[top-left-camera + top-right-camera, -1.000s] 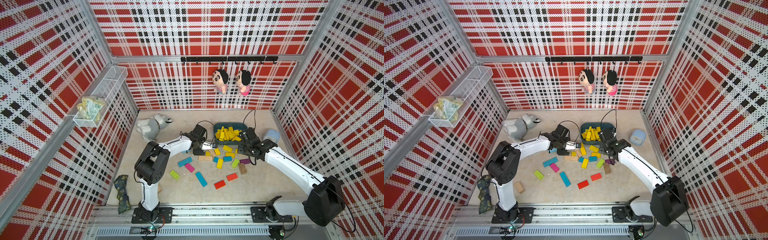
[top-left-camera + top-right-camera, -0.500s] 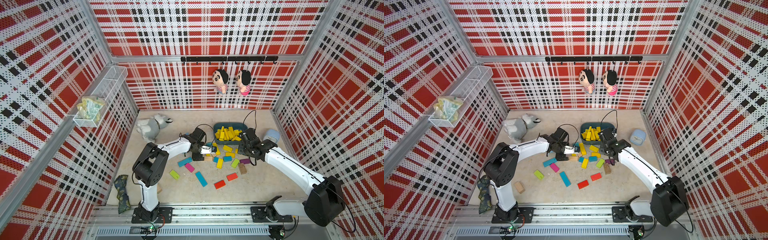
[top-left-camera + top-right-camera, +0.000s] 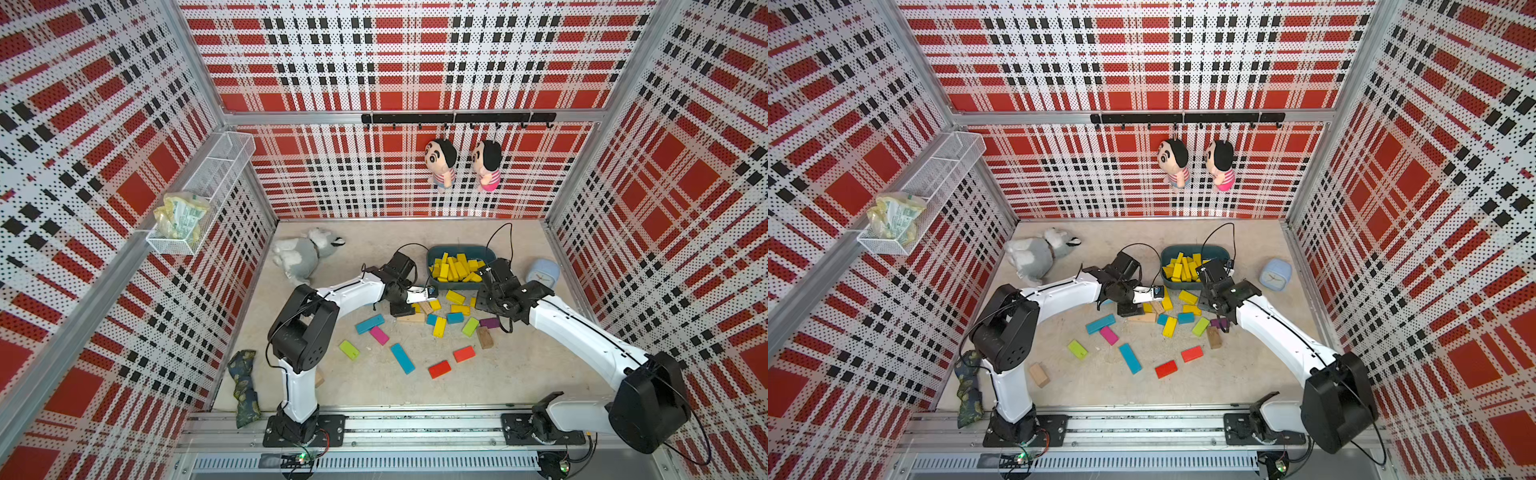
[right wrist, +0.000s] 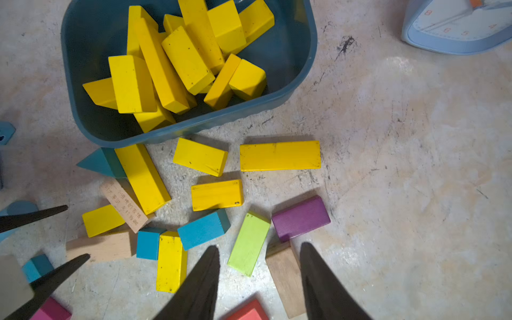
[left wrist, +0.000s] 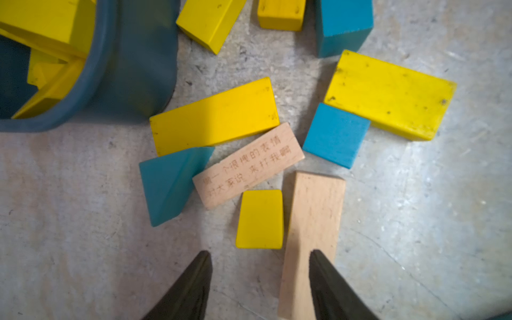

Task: Pick out the yellow building blocks
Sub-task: Pick up the building block from the center of the board.

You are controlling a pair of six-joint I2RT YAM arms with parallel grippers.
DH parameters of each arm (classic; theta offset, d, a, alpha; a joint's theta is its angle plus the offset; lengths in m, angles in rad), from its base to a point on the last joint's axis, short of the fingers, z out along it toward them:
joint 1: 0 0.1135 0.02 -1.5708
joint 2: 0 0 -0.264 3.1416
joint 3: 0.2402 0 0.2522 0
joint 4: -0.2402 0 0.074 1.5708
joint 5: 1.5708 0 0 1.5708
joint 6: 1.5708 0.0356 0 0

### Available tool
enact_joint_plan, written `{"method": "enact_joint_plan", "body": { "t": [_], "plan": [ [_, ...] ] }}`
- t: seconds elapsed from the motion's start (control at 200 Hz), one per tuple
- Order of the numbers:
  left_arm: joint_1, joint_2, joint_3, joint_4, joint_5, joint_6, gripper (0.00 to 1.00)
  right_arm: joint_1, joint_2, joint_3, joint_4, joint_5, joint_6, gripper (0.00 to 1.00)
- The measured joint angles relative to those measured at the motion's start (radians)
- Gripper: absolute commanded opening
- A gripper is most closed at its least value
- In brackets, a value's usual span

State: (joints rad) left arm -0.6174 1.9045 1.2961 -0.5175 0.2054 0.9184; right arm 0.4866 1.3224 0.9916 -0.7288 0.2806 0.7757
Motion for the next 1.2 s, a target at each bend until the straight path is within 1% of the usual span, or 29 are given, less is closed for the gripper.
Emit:
{"method": "enact_joint_plan", "body": {
  "t": [0.215,0.401,0.746,1.067,1.202],
  "plan": [
    [0.001,0.032,0.007,0.005,0.024,-0.025,0.55,0.0,-0.011,-0.003,0.0,0.001,0.005,0.5],
    [0.002,0.051,0.011,0.003,0.041,-0.042,0.47,0.0,-0.011,-0.003,0.0,0.001,0.006,0.51],
    [0.017,0.101,0.072,-0.001,0.04,-0.079,0.38,0.0,-0.011,-0.003,-0.006,0.01,0.003,0.5],
    [0.032,0.103,0.072,-0.009,0.034,-0.09,0.36,0.0,-0.011,-0.003,-0.006,0.01,0.0,0.51],
    [0.032,0.115,0.091,-0.018,0.034,-0.096,0.32,0.0,-0.011,-0.003,-0.006,0.01,0.0,0.51]
  ]
}}
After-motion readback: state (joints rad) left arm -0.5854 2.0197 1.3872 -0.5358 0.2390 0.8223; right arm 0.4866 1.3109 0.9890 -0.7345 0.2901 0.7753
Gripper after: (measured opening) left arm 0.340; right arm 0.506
